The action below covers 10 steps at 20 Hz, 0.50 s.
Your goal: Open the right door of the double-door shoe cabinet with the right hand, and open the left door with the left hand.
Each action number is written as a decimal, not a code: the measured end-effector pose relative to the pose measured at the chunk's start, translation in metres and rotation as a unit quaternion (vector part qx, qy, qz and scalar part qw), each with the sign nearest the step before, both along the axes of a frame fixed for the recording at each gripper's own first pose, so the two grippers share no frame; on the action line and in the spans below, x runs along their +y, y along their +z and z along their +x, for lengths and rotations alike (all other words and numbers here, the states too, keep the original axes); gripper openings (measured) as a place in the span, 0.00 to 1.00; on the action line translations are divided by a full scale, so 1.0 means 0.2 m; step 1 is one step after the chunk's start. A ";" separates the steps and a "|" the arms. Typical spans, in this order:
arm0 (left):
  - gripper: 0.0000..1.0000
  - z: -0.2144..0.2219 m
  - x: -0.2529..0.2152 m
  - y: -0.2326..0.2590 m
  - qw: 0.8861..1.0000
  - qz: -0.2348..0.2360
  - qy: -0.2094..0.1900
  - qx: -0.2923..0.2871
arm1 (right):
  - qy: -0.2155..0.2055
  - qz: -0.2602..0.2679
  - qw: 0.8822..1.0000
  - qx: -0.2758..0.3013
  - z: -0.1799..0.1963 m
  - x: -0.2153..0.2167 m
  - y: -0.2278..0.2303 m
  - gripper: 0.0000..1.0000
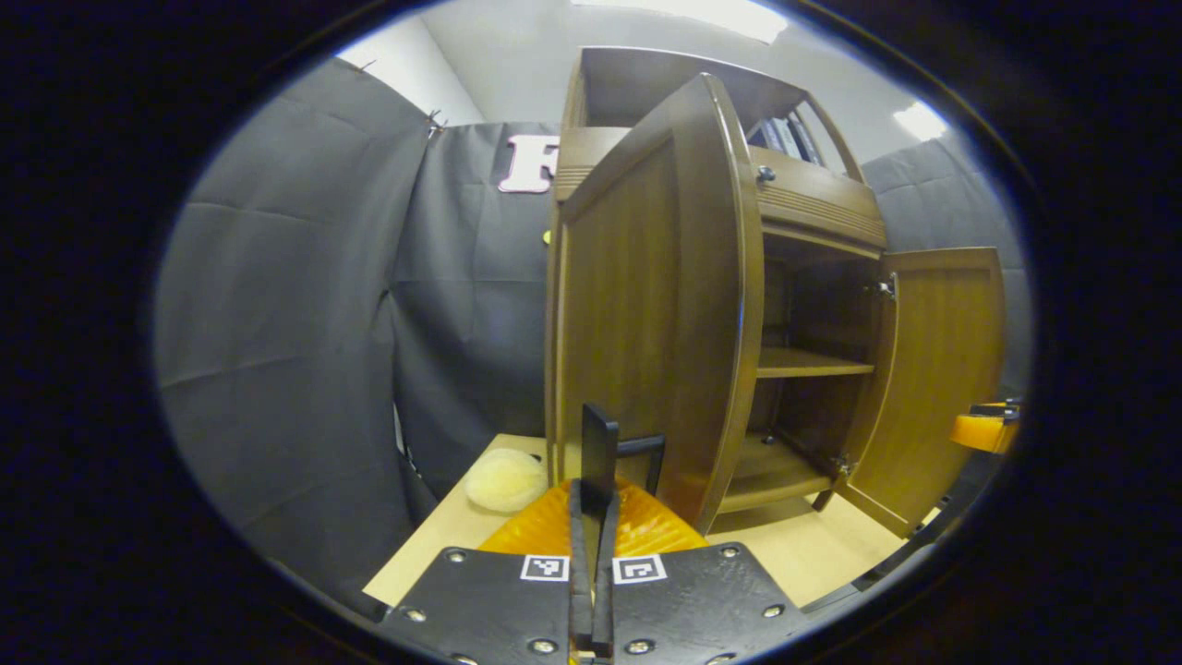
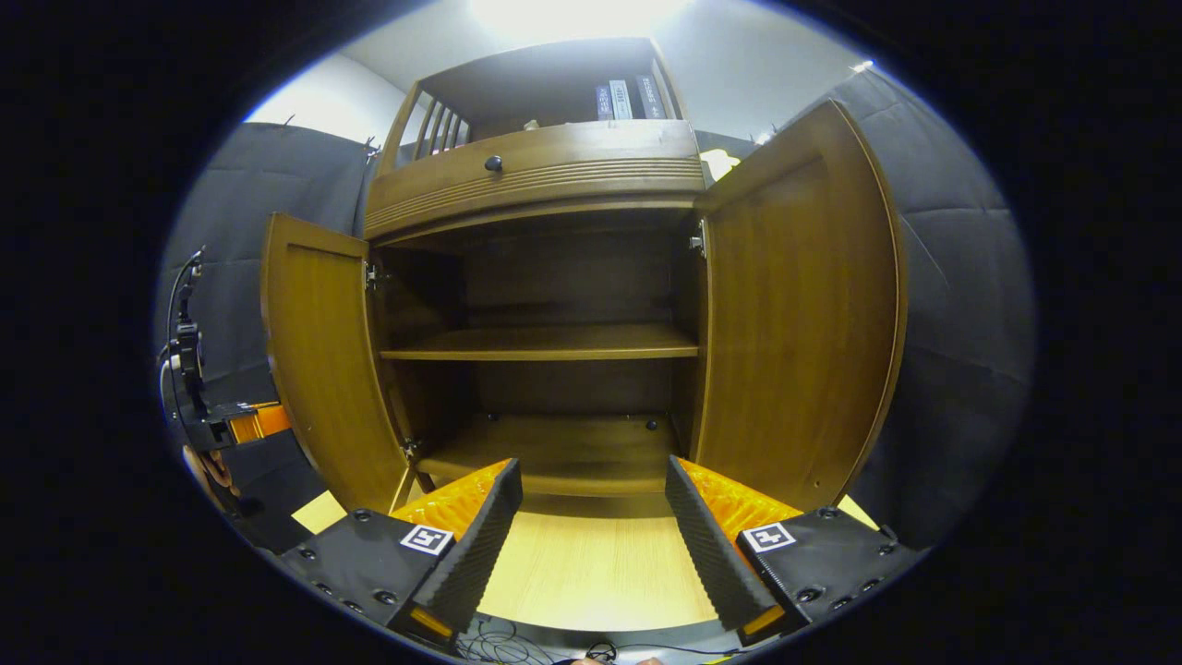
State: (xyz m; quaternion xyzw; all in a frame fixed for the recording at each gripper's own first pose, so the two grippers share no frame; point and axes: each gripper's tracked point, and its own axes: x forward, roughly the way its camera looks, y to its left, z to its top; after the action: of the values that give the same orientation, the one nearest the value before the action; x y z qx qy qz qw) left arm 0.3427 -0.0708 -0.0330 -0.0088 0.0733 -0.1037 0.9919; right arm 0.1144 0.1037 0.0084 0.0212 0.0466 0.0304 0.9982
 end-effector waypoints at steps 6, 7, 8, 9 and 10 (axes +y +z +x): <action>0.02 0.04 0.30 0.02 1.000 0.001 -0.004 -0.019 | 0.009 -0.003 1.000 -0.007 0.01 0.02 0.04 0.92; 0.02 0.04 0.36 0.02 1.000 0.013 -0.002 -0.020 | 0.010 -0.003 1.000 -0.008 0.01 0.02 0.04 0.92; 0.02 0.06 0.42 0.03 0.999 0.025 -0.002 -0.022 | 0.008 -0.002 1.000 -0.011 0.01 0.01 0.05 0.92; 0.02 0.06 0.43 0.03 1.000 0.024 -0.009 -0.018 | 0.006 -0.002 1.000 -0.010 0.01 0.01 0.04 0.92; 0.02 0.06 0.45 0.03 1.000 0.018 -0.015 -0.017 | 0.004 -0.001 1.000 -0.009 0.01 0.00 0.04 0.93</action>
State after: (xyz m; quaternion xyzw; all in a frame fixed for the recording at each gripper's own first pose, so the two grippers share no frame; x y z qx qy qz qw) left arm 0.3552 0.0189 -0.0262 0.0122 0.0587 -0.1173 0.9913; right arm 0.1170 0.1035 0.0165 0.0197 0.0381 0.0344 0.9985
